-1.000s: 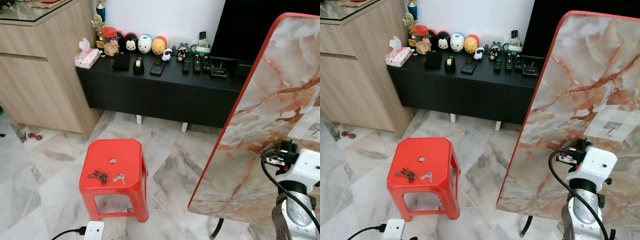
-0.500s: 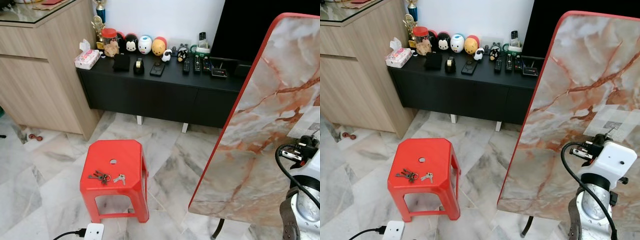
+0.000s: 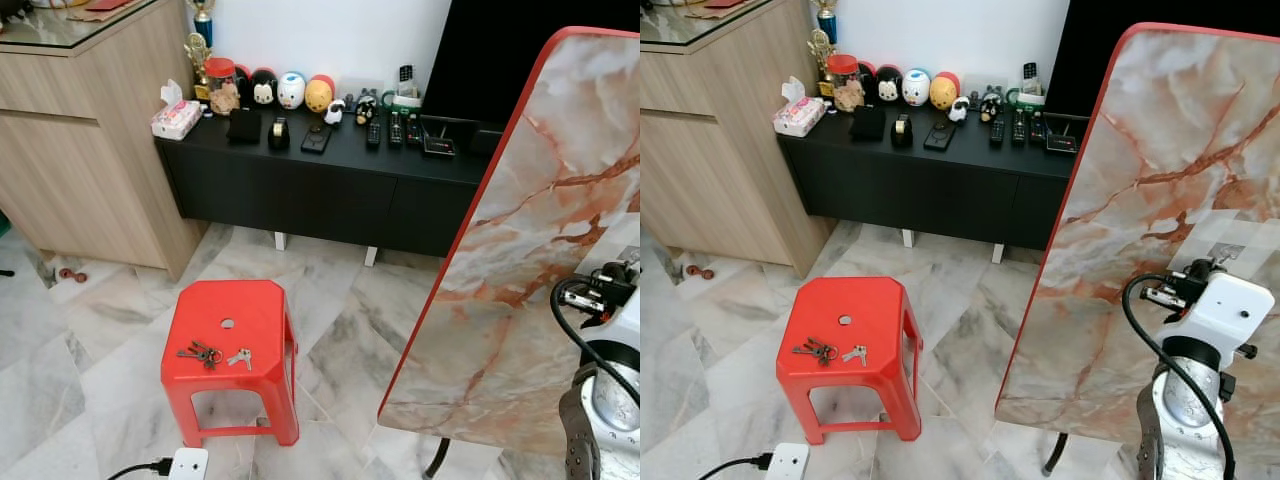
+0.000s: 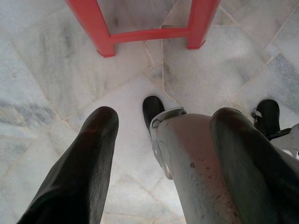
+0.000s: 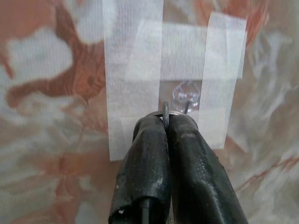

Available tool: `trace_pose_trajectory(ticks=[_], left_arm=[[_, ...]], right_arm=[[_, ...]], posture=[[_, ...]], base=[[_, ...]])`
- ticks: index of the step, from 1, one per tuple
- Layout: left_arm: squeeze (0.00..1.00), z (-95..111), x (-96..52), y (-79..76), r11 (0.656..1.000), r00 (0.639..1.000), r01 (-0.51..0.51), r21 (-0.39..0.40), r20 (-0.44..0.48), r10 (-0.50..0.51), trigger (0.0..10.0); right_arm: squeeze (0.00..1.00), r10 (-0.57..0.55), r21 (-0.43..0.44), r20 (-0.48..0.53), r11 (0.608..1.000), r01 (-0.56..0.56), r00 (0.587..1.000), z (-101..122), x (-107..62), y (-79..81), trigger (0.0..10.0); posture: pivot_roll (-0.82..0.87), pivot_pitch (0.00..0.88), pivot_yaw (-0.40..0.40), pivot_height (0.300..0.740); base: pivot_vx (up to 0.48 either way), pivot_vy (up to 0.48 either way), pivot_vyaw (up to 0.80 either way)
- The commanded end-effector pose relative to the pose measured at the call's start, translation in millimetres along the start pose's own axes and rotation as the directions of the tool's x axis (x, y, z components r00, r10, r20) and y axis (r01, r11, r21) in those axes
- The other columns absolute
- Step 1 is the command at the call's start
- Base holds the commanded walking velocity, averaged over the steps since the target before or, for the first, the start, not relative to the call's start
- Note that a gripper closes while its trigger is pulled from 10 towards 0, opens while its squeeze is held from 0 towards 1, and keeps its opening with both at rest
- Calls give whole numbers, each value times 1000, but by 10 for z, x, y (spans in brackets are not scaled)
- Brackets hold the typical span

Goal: Hang keys on a hook

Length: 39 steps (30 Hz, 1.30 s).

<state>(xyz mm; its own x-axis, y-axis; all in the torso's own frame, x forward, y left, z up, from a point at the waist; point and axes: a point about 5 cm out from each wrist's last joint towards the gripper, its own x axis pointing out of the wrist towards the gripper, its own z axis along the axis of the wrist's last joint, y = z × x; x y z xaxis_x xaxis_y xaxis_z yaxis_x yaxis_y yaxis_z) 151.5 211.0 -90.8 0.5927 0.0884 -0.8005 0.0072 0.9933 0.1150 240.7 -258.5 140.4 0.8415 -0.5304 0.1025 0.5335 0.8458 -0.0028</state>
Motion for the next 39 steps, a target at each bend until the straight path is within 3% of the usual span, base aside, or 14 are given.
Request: trace_pose_trajectory(ticks=[1, 16, 39], left_arm=[[0, -91, -21, 9, 1000, 999, 6, 26, -38, -5, 10000], [0, -97, -25, 25, 999, 999, 5, 35, -40, -4, 10000], [0, -76, -17, 19, 999, 999, 4, 36, -35, -3, 10000]], right_arm=[[0, -29, 14, -15, 999, 29, 999, -2, 36, -45, 10000], [0, -70, 45, -28, 996, 71, 997, -9, 65, -92, 10000], [0, -65, 85, -45, 994, 69, 997, -23, 129, -38, 10000]], posture=[[-47, 41, -62, 740], [-44, 42, -60, 740], [-42, 39, -59, 740]], base=[[0, 0, 0], [0, 0, 0], [0, 0, 0]])
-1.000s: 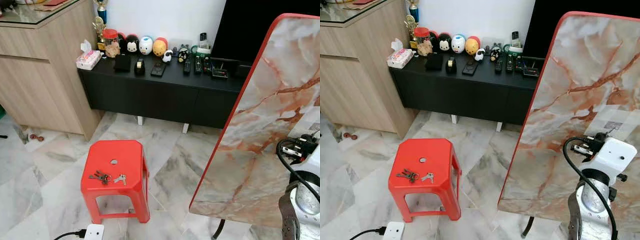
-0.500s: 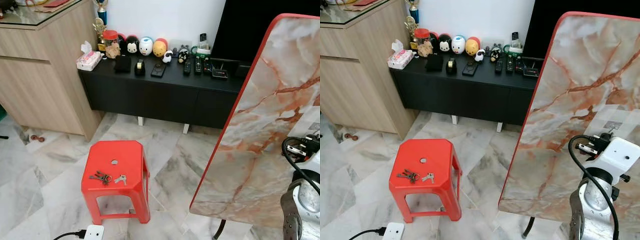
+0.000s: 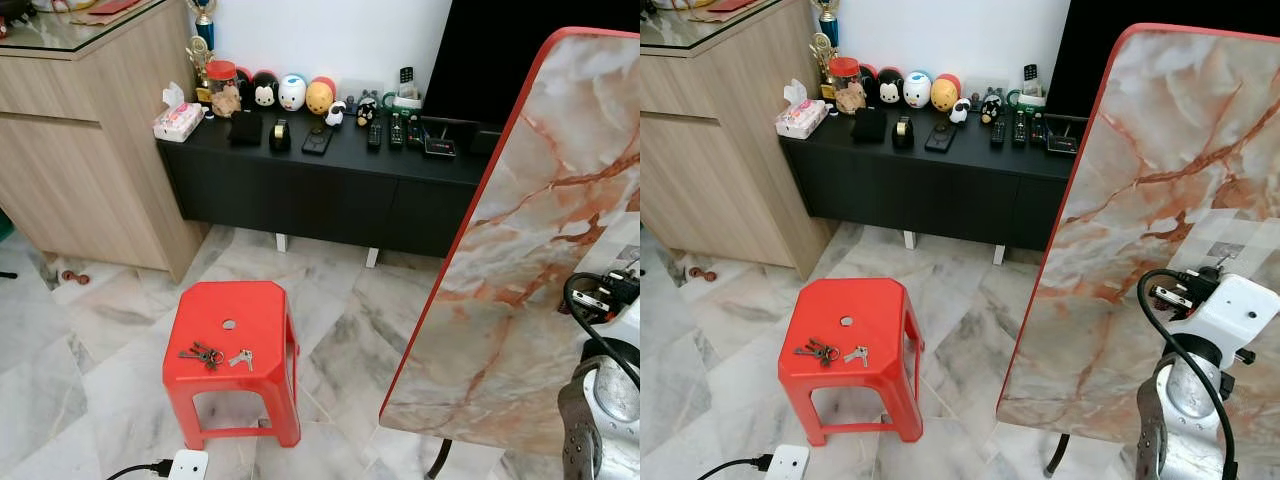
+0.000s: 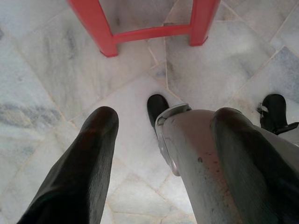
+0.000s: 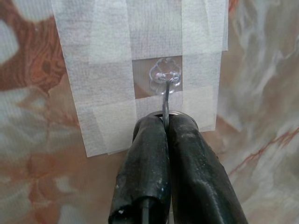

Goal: Hang keys on a hook

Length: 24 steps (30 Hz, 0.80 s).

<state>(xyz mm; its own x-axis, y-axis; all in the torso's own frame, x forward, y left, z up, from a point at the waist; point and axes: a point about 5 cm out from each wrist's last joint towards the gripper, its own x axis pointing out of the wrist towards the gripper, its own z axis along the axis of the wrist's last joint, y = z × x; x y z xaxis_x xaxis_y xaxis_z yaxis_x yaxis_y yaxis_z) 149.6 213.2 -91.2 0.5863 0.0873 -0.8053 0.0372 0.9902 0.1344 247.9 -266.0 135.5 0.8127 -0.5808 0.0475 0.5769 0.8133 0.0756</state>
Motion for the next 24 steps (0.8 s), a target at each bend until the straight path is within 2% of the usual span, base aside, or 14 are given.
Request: trace_pose_trajectory(ticks=[1, 10, 24], left_arm=[[0, -57, -10, -4, 1000, 1000, 2, 0, -27, -2, 10000], [0, -56, -11, -5, 1000, 1000, 1, -2, -25, -1, 10000], [0, -47, -7, -15, 1000, 1000, 4, -2, -23, -4, 10000]], right_arm=[[0, -6, 18, 7, 1000, 6, 1000, 35, 36, -3, 10000], [0, 22, 36, 14, 999, -23, 1000, 64, 71, 53, 10000], [0, -18, 40, 43, 999, 17, 999, 124, 96, -2, 10000]], posture=[[-42, 39, -59, 740], [-39, 40, -59, 740], [-38, 40, -59, 740]], base=[[0, 0, 0], [0, 0, 0], [0, 0, 0]])
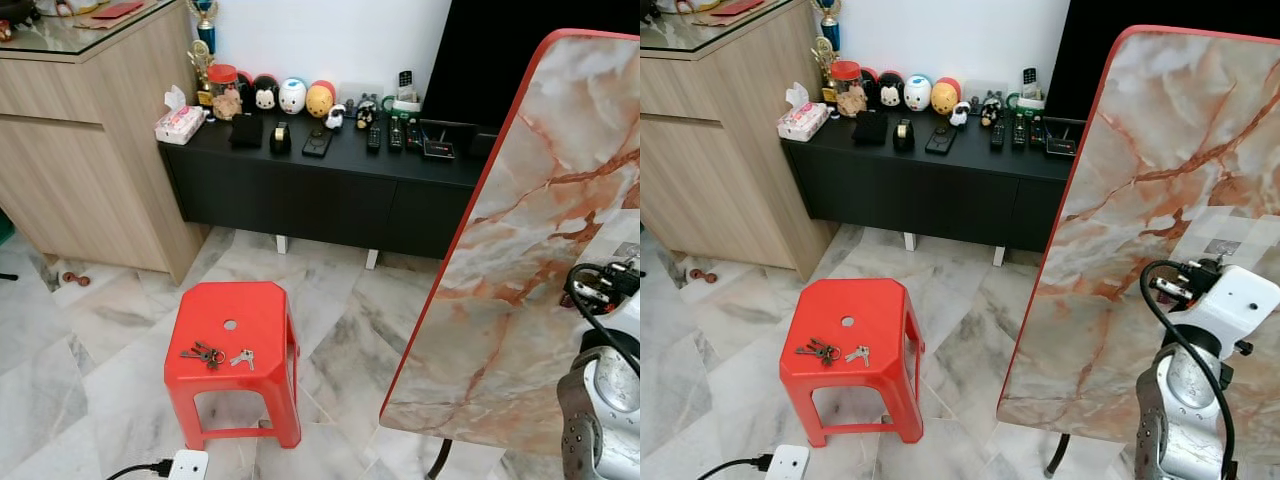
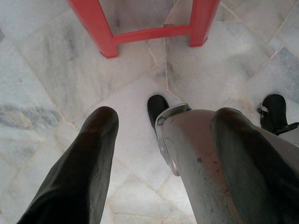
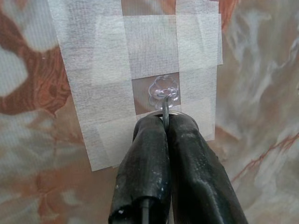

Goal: Hang keys on a hook

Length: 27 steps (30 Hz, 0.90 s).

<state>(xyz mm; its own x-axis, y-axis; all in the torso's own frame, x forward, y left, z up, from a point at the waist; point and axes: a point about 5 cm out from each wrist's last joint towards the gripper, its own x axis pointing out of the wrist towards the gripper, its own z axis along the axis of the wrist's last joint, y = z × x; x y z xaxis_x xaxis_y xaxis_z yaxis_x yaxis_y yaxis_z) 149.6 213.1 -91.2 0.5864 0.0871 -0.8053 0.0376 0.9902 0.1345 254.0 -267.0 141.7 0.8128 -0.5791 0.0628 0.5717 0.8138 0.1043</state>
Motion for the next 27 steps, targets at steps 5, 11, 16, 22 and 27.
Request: trace_pose_trajectory(ticks=[5, 11, 16, 22, 27], left_arm=[[0, -51, -10, -1, 1000, 1000, 2, -3, -23, -2, 10000], [0, -53, -12, 4, 1000, 1000, 3, -2, -21, -3, 10000], [0, -49, -10, -9, 1000, 1000, 8, -2, -19, -8, 10000], [0, -36, -6, -18, 1000, 1000, 10, -1, -17, -10, 10000], [0, -38, -6, -9, 1000, 1000, 8, -1, -18, -8, 10000]], right_arm=[[0, 16, -1, 2, 1000, -16, 1000, 46, 19, -19, 10000], [0, 66, -41, 2, 997, -66, 998, 95, -36, -60, 10000], [0, 62, -73, 7, 995, -61, 998, 142, -74, -176, 10000], [0, 122, -123, -11, 985, -123, 992, 126, -161, -170, 10000], [0, 193, -198, -13, 961, -192, 981, 165, -221, -158, 10000]], posture=[[-37, 41, -59, 740], [-47, 44, -59, 740], [-58, 45, -58, 740], [-59, 45, -58, 740], [-64, 46, -55, 740]], base=[[0, 0, 0], [0, 0, 0], [0, 0, 0], [0, 0, 0], [0, 0, 0]])
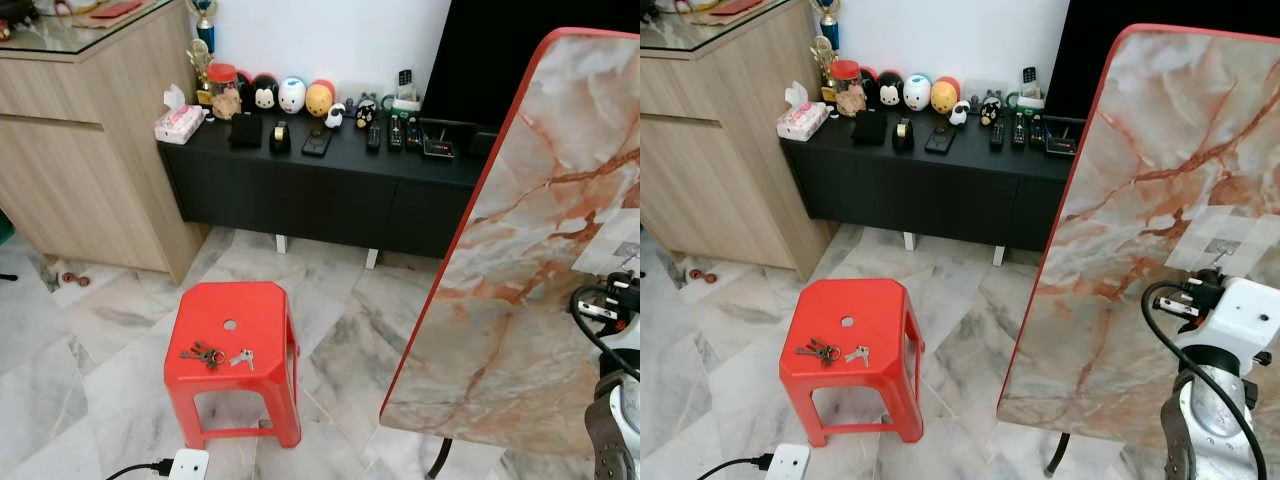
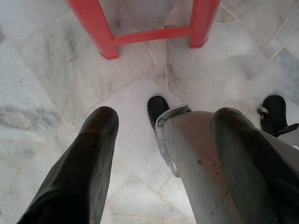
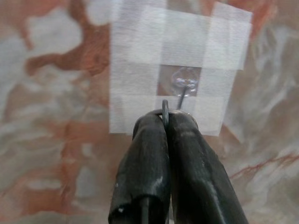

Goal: Hang keys on a hook

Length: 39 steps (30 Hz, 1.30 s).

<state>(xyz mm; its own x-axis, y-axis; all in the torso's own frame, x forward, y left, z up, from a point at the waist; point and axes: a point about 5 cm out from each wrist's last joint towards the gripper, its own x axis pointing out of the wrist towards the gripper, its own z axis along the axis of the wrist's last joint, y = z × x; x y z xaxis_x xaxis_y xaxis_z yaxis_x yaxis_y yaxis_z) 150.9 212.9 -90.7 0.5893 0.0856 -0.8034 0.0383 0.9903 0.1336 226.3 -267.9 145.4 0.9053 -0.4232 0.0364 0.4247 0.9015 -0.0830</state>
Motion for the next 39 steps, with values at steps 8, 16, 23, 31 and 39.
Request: trace_pose_trajectory(ticks=[8, 16, 23, 31, 39], left_arm=[[0, -48, -9, 4, 1000, 1000, 10, 4, -24, -10, 10000], [0, -31, -2, -1, 1000, 1000, 12, 11, -27, -12, 10000], [0, -21, 1, 8, 1000, 1000, 9, 9, -25, -9, 10000], [0, -37, -7, 33, 1000, 1000, 7, 5, -26, -7, 10000], [0, -52, -12, 35, 1000, 1000, 7, 8, -29, -7, 10000]], right_arm=[[0, -12, -155, 14, 988, 14, 1000, 141, -5, -180, 10000], [0, -42, -202, -24, 979, 37, 999, 124, -70, -324, 10000], [0, 47, -235, -61, 970, -60, 997, 123, 26, -267, 10000], [0, 71, -262, -60, 961, -85, 996, 177, 89, -261, 10000], [0, 48, -248, -80, 966, -66, 996, 161, 63, -289, 10000]], posture=[[-74, 45, -50, 740], [-88, 48, -43, 740], [-85, 46, -43, 740], [-83, 47, -44, 740], [-83, 47, -43, 740]], base=[[0, 0, 0], [0, 0, 0], [0, 0, 0], [0, 0, 0], [0, 0, 0]])
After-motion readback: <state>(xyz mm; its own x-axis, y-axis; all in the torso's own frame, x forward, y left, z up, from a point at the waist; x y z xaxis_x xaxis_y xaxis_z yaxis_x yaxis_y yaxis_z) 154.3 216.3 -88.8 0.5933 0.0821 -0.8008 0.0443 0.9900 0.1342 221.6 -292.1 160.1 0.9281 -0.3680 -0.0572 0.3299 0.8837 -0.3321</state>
